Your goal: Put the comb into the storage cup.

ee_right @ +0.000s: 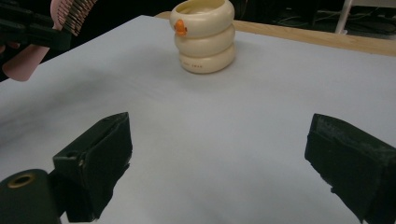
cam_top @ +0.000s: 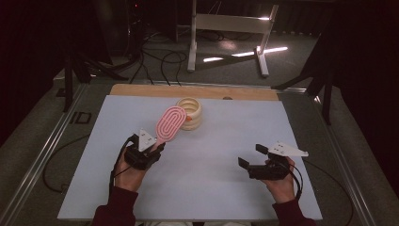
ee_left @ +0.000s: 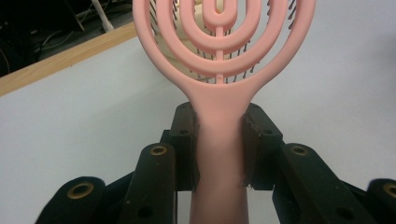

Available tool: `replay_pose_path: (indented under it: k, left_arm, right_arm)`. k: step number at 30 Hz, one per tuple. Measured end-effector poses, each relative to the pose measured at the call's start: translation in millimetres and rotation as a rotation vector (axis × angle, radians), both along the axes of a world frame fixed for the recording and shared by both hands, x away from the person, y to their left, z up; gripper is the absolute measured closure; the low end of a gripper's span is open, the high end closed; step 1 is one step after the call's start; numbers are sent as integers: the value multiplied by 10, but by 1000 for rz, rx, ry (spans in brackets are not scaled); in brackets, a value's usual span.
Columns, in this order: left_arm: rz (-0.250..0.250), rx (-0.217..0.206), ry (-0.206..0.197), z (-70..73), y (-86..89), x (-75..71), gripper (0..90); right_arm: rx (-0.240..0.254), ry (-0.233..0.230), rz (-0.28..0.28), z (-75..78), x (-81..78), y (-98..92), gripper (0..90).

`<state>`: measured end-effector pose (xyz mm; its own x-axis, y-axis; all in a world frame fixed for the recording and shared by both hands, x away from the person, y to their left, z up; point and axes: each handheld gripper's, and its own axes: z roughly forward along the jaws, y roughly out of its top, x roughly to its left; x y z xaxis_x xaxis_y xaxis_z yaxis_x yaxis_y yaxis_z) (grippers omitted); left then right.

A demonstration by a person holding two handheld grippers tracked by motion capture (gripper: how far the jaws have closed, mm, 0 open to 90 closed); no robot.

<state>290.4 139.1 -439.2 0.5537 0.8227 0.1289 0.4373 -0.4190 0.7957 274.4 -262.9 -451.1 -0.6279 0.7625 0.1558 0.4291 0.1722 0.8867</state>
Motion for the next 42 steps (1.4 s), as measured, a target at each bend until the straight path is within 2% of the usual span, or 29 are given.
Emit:
replay_pose_path:
  k: [5,9,13,21,26,32,39,42]
  left_arm:
    - [-4,11,-9,-14,-30,-6,699]
    - [-10,26,-18,-18,-55,-17,699]
    - [-14,30,-21,-20,-80,-23,699]
    - [-18,35,-33,-24,-114,-29,699]
    - [-21,40,-35,-30,-122,-28,699]
    - [-27,51,-54,-32,-163,-44,699]
    - [-34,56,-57,-41,-198,-49,699]
    - [-37,53,-62,-43,-217,-54,699]
  right_arm:
    - [-7,-4,10,88,59,90,74]
    - [1,-4,18,133,93,130,74]
    - [29,2,31,203,142,185,74]
    - [39,-4,54,309,218,299,74]
    - [36,-6,59,333,285,356,74]
    - [57,1,75,353,364,458,73]
    - [74,15,94,374,405,553,73]
    - [97,24,112,376,423,598,73]
